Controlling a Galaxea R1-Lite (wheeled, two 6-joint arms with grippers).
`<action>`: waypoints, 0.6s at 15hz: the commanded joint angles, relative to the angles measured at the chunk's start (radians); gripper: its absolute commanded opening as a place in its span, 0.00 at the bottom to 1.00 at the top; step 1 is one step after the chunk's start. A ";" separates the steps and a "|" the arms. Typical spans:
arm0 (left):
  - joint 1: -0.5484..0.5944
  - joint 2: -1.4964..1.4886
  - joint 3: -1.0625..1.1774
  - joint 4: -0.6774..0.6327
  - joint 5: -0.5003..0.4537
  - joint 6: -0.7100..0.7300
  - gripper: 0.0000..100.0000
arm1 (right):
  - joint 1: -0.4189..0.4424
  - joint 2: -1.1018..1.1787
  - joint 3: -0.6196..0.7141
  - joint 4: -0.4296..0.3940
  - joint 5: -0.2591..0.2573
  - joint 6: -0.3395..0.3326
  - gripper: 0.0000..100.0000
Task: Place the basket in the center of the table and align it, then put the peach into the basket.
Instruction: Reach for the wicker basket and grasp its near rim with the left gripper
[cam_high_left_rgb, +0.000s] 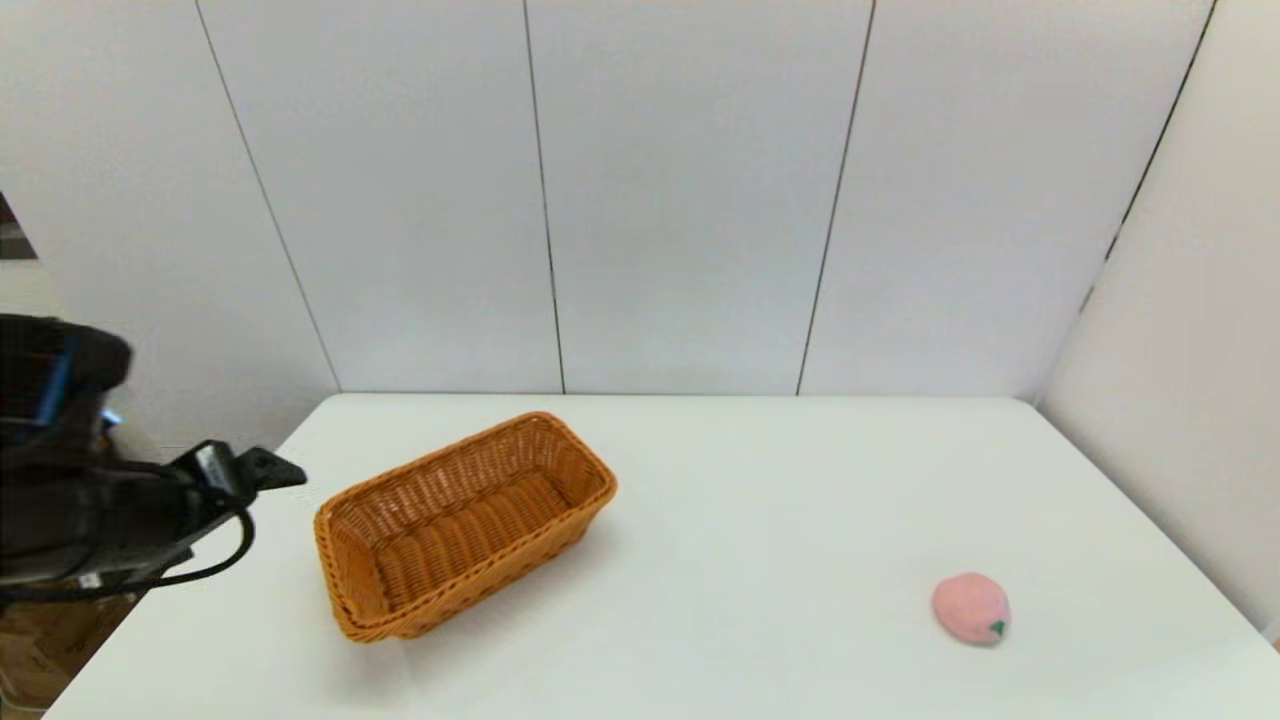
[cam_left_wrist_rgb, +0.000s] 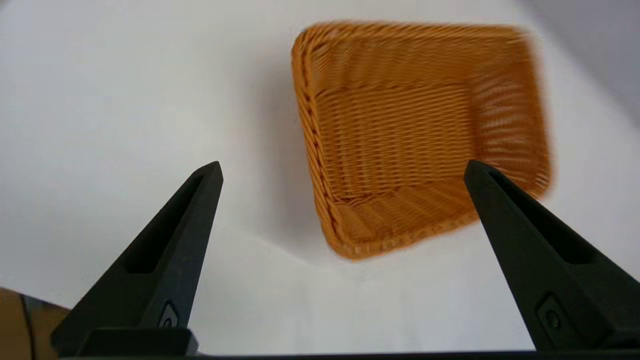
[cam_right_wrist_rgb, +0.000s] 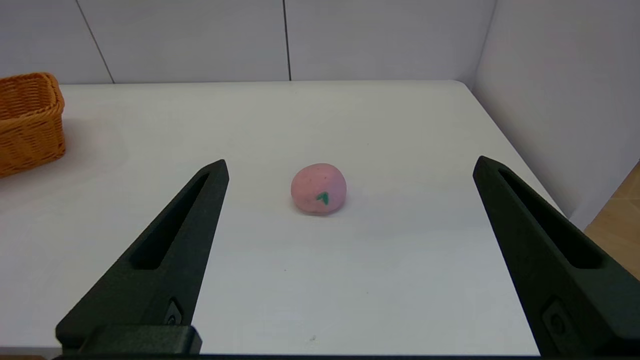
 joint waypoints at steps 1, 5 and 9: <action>-0.046 0.507 -0.210 0.043 -0.018 -0.164 1.00 | 0.000 0.000 0.000 0.000 0.000 0.000 1.00; -0.087 0.556 -0.228 0.043 -0.057 -0.191 1.00 | 0.000 0.000 0.000 0.000 -0.002 0.000 1.00; -0.127 0.583 -0.222 0.045 -0.103 -0.233 1.00 | 0.000 0.000 -0.002 0.000 -0.002 0.002 1.00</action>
